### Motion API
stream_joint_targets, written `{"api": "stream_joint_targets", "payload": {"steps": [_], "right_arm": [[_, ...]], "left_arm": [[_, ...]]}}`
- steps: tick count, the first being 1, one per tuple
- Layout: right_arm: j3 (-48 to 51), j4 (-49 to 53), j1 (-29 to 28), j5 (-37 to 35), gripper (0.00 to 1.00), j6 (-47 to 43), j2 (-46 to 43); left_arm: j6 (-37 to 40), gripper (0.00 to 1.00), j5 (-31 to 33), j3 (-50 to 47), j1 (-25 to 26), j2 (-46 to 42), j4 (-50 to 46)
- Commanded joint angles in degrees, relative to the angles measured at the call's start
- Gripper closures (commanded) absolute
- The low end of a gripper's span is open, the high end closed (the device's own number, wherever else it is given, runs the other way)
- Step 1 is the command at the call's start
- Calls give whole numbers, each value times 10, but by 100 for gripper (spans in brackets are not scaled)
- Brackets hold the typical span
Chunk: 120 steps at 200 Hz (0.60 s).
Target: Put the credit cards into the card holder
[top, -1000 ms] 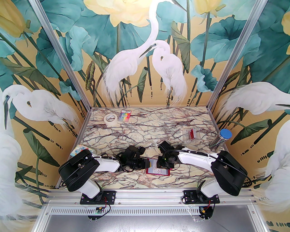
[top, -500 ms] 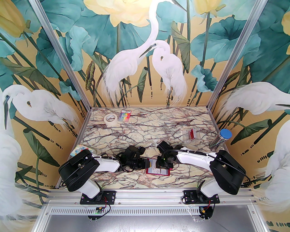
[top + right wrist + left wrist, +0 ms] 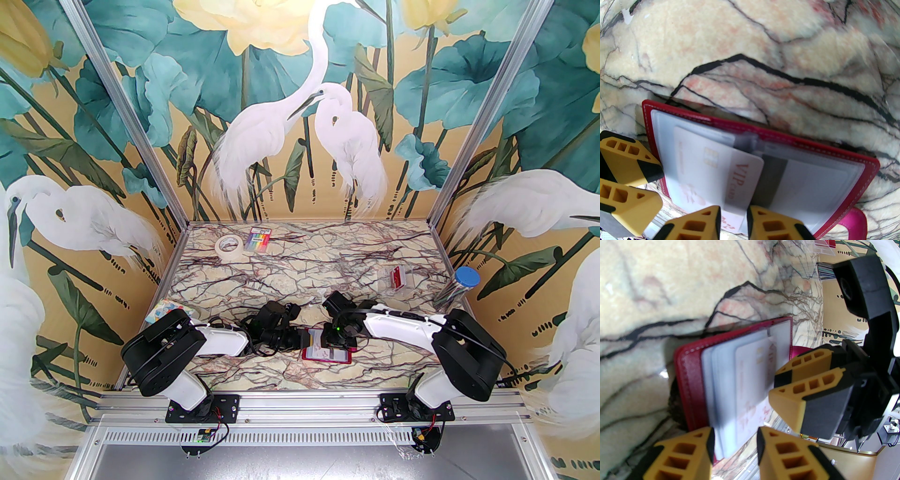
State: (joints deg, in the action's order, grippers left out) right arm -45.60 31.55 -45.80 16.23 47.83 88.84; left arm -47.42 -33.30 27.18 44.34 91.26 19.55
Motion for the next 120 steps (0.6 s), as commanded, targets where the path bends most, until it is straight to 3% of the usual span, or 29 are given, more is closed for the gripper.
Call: {"api": "stream_joint_targets", "payload": {"steps": [1, 120], "right_arm": [[-17, 6, -4, -9, 75, -4, 10], [-37, 12, -11, -10, 75, -7, 25]], "left_arm": [[4, 64, 24, 2, 8, 19, -4], [4, 64, 23, 2, 8, 21, -4]]}}
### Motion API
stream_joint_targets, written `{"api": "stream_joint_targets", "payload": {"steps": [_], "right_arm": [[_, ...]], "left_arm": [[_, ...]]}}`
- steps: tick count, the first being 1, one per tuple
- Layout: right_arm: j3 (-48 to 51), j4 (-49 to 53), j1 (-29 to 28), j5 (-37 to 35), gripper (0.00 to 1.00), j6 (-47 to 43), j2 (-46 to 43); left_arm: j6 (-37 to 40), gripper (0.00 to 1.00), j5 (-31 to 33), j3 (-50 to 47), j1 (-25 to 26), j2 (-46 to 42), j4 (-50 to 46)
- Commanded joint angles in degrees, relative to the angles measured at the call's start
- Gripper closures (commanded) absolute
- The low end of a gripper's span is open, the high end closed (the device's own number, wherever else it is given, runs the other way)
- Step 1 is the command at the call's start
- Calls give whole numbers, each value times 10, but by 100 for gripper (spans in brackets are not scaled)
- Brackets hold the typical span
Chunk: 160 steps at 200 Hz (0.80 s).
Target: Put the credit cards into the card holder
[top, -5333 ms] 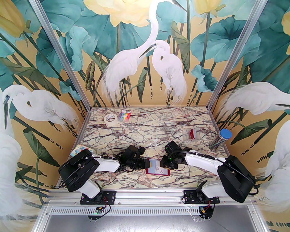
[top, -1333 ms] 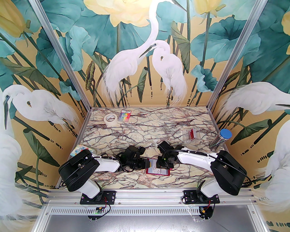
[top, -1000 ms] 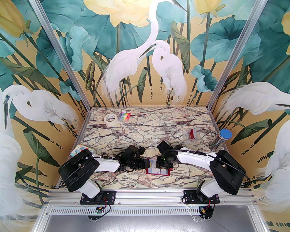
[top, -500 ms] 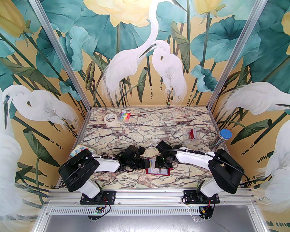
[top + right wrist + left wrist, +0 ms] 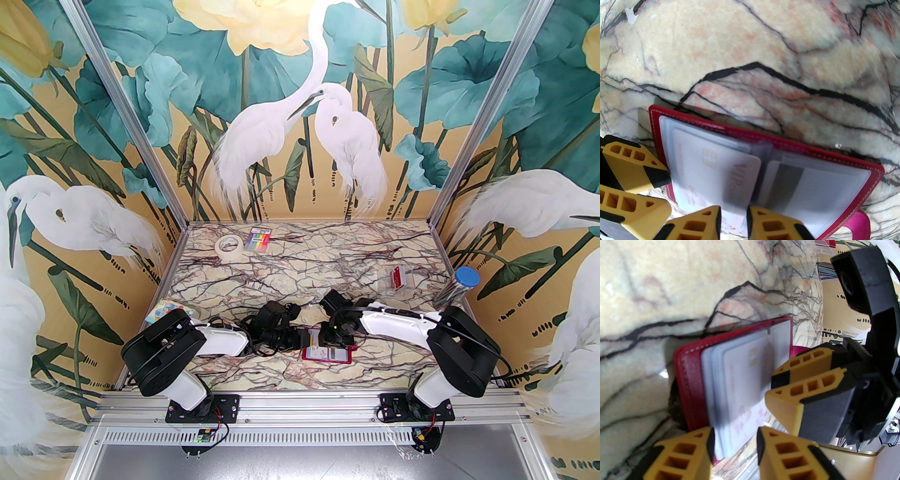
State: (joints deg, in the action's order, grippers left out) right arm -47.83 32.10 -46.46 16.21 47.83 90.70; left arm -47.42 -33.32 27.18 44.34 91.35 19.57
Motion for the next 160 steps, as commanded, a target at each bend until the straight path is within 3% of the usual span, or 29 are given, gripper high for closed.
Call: {"api": "stream_joint_targets", "payload": {"steps": [1, 160], "right_arm": [[-14, 7, -5, -10, 75, -7, 7], [-29, -6, -17, -15, 75, -6, 21]], "left_arm": [[5, 64, 23, 3, 8, 20, -4], [4, 64, 23, 1, 8, 19, -2]]}}
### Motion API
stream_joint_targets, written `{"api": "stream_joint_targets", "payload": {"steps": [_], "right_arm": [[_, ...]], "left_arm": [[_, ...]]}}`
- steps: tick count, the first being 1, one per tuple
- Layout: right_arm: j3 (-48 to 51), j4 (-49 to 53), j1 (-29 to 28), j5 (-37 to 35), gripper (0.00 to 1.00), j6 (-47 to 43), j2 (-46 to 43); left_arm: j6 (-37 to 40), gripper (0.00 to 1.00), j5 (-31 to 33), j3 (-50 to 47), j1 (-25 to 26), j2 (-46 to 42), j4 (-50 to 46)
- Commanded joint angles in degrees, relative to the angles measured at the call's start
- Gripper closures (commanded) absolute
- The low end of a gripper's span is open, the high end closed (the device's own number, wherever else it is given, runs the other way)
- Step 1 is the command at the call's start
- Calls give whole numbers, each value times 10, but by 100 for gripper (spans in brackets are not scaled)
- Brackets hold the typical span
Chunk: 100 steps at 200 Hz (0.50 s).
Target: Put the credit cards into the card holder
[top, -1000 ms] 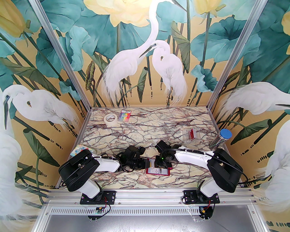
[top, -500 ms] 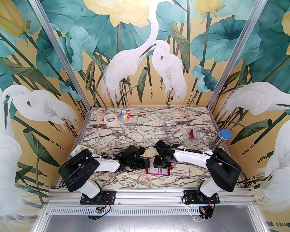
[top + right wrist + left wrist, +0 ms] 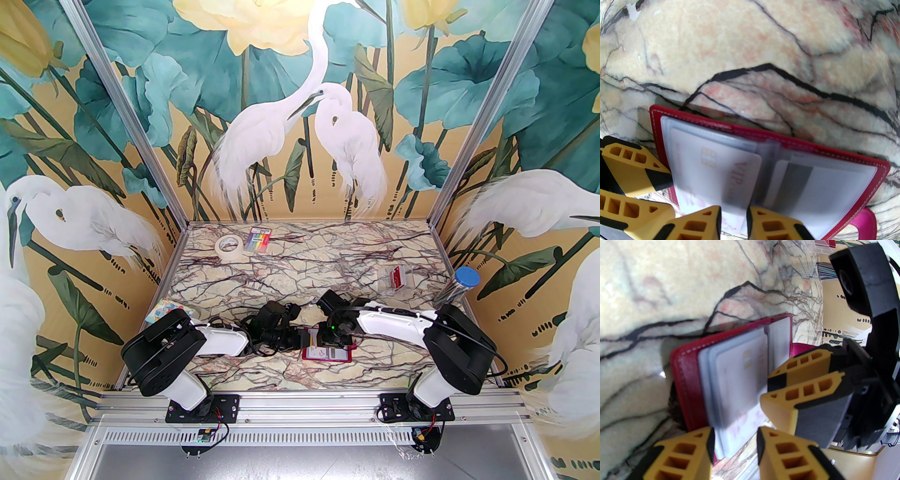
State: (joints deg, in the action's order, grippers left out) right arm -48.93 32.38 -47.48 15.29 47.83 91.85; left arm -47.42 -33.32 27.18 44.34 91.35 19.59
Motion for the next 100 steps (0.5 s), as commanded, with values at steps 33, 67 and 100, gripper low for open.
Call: {"api": "stream_joint_targets", "payload": {"steps": [33, 67, 100], "right_arm": [[-22, -1, -10, -11, 75, -9, 10], [-20, 20, -11, -37, 74, -9, -7], [-18, 38, -10, -56, 70, -10, -34]], "left_arm": [[4, 64, 23, 1, 8, 20, -2], [5, 64, 23, 1, 8, 18, -3], [5, 64, 25, -4, 8, 12, 2]]}}
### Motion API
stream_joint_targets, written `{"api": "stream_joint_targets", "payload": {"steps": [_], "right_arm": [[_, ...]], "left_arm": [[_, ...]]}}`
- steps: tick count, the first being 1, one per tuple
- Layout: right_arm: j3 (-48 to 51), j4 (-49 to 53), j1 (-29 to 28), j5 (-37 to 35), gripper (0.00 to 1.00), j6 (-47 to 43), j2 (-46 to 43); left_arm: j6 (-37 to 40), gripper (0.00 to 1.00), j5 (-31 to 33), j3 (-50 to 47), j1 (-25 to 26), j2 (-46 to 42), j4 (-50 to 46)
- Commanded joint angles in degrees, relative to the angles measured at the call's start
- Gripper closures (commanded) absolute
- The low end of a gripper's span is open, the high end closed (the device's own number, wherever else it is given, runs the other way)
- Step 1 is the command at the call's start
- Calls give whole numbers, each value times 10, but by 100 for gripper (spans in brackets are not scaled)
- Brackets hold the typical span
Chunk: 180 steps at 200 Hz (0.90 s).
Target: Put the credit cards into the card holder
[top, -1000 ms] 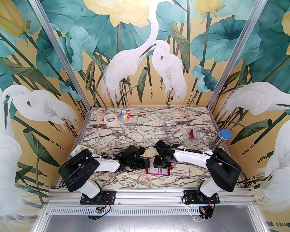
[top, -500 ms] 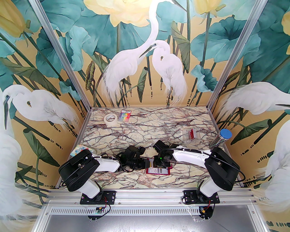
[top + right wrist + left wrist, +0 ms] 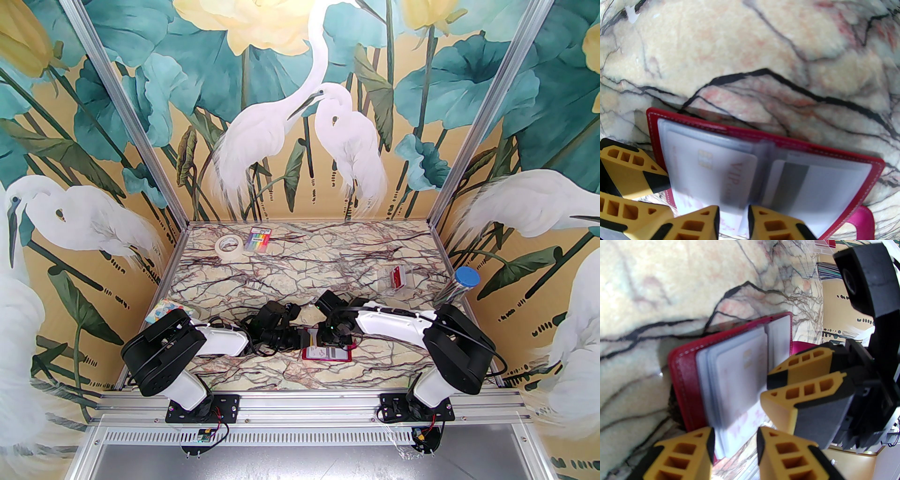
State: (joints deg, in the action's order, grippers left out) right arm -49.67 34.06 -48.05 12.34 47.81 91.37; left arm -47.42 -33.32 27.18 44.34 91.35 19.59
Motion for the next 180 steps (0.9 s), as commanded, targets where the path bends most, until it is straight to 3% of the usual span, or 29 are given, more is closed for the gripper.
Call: {"api": "stream_joint_targets", "payload": {"steps": [1, 88, 180], "right_arm": [[-10, 21, -5, -27, 70, -10, -31], [-33, 73, -5, -87, 67, 3, -122], [-10, 64, -9, -94, 66, 26, -133]], "left_arm": [[5, 64, 25, -5, 8, 12, 2], [5, 64, 21, -11, 8, 13, 23], [4, 64, 19, -17, 7, 13, 33]]}}
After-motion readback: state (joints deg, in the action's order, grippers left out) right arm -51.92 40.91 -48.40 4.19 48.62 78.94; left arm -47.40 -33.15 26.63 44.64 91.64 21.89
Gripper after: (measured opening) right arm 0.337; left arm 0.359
